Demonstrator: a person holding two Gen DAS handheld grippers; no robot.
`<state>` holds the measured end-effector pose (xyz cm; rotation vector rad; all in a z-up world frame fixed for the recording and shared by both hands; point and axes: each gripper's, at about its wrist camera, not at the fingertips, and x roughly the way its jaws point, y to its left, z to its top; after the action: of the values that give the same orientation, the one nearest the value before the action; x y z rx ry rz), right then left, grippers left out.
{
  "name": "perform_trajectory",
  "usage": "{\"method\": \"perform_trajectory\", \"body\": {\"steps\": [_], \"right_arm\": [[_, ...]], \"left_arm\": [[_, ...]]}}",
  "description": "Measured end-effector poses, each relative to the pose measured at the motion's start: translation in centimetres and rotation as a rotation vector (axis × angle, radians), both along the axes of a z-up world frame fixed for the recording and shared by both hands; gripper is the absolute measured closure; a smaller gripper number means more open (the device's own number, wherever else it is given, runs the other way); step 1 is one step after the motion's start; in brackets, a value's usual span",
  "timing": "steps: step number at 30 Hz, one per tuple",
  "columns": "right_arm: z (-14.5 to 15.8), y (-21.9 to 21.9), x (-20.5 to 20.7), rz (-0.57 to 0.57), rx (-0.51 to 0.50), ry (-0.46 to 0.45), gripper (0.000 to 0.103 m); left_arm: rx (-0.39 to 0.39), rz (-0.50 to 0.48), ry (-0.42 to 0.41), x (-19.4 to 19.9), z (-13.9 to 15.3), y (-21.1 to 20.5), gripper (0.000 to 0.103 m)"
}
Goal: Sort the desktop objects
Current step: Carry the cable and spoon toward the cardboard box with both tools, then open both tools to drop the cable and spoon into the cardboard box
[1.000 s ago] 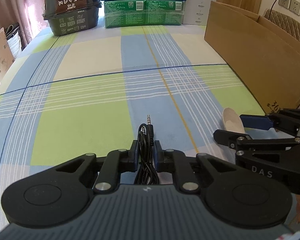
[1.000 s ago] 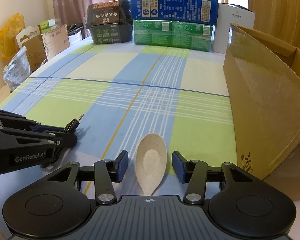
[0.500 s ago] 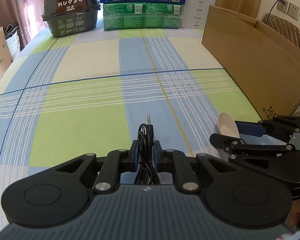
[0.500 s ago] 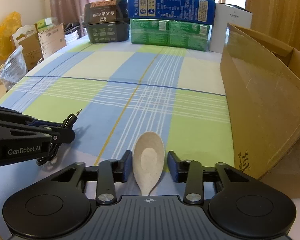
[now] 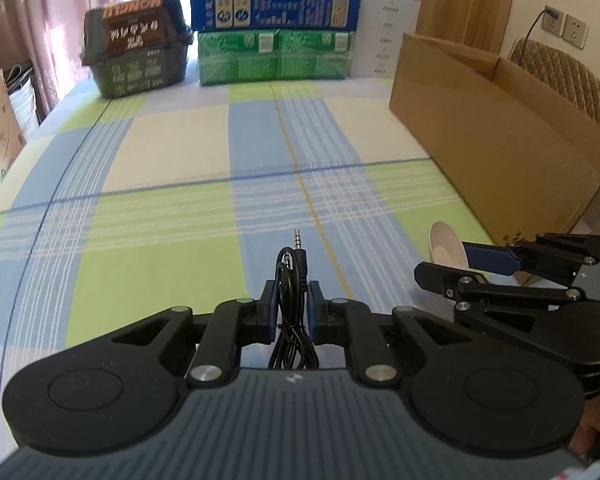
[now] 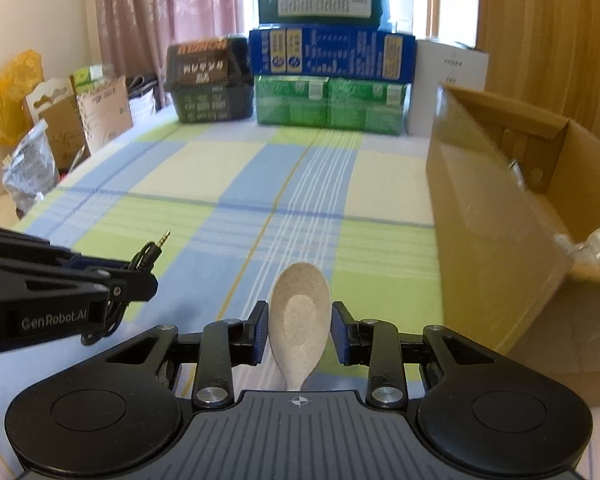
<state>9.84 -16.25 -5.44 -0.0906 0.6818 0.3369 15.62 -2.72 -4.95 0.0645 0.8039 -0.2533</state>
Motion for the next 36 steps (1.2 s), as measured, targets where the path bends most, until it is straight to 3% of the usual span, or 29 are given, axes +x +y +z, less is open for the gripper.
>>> {"method": "perform_trajectory", "body": {"steps": [21, 28, 36], "right_arm": [[11.0, -4.4, -6.7, -0.042, 0.083, -0.153, 0.073], [13.8, -8.6, -7.6, -0.102, 0.103, -0.186, 0.073], [16.6, -15.4, -5.7, -0.211, 0.107, -0.225, 0.073]], "left_arm": [[-0.039, -0.004, -0.107, -6.7, 9.8, -4.4, 0.092], [-0.049, -0.038, -0.126, -8.4, 11.9, -6.8, 0.092], [-0.094, -0.138, -0.154, -7.6, 14.5, -12.2, 0.092]]}}
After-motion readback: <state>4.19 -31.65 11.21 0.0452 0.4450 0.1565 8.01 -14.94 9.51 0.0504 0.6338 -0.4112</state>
